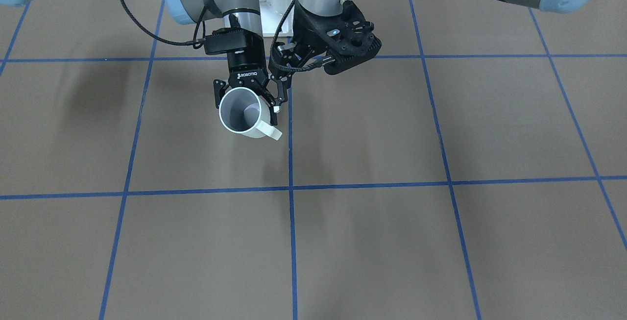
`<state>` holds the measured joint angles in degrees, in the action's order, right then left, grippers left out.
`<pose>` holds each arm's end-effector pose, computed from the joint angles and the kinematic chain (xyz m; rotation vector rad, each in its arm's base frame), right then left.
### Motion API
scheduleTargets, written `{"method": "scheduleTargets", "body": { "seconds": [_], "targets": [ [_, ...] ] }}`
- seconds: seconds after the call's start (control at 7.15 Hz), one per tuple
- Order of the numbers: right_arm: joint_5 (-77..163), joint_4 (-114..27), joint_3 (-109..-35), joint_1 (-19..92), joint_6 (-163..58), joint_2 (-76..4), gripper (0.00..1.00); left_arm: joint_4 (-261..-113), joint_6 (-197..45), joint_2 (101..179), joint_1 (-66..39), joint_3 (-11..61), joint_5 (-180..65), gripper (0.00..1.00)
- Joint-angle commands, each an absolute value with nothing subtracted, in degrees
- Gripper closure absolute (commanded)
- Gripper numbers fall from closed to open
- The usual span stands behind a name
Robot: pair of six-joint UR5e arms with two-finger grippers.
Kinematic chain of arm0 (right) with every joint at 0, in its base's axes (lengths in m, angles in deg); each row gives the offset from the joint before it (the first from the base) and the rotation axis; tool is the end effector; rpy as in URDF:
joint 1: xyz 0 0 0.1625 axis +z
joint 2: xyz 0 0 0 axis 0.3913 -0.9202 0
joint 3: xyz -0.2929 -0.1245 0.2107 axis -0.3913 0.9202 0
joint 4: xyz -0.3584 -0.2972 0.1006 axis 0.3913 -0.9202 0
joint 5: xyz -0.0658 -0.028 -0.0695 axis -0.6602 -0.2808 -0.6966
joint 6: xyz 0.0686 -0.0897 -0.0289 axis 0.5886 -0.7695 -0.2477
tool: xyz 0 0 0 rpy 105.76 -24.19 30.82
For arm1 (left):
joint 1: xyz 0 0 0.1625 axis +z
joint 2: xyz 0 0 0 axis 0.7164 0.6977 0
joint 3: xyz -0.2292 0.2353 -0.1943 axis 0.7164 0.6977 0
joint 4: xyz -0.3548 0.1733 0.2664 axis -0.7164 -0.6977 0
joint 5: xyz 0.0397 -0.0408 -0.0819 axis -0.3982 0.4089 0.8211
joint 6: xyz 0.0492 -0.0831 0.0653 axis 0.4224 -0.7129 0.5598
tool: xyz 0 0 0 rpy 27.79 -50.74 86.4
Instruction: Left arm hands cup to right arm to dump lemon
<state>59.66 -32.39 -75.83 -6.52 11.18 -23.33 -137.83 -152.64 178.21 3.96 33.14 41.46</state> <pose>-0.5791 -0.4045 0.1316 1.0079 -0.8435 0.5936 0.4294 -0.4841 -0.0516 -0.2094 0.8911 -0.4941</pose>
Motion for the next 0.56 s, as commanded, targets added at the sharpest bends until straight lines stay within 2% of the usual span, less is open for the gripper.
{"method": "scheduleTargets", "body": {
  "seconds": [0.0, 0.28, 0.42],
  "targets": [
    [48.8, -33.0, -70.2, -10.3, 10.1, -20.7, 0.8, -137.9, -155.8, 181.0, 4.2, 27.7, 43.0, 0.0],
    [44.4, -34.4, -69.6, -10.7, 6.0, -20.0, 0.77, -137.9, -156.5, 184.1, 5.2, 24.6, 45.5, 0.03],
    [43.8, -34.4, -69.4, -10.7, 5.9, -20.2, 0.77, -137.9, -156.5, 184.1, 5.5, 24.6, 45.5, 0.1]
  ]
}}
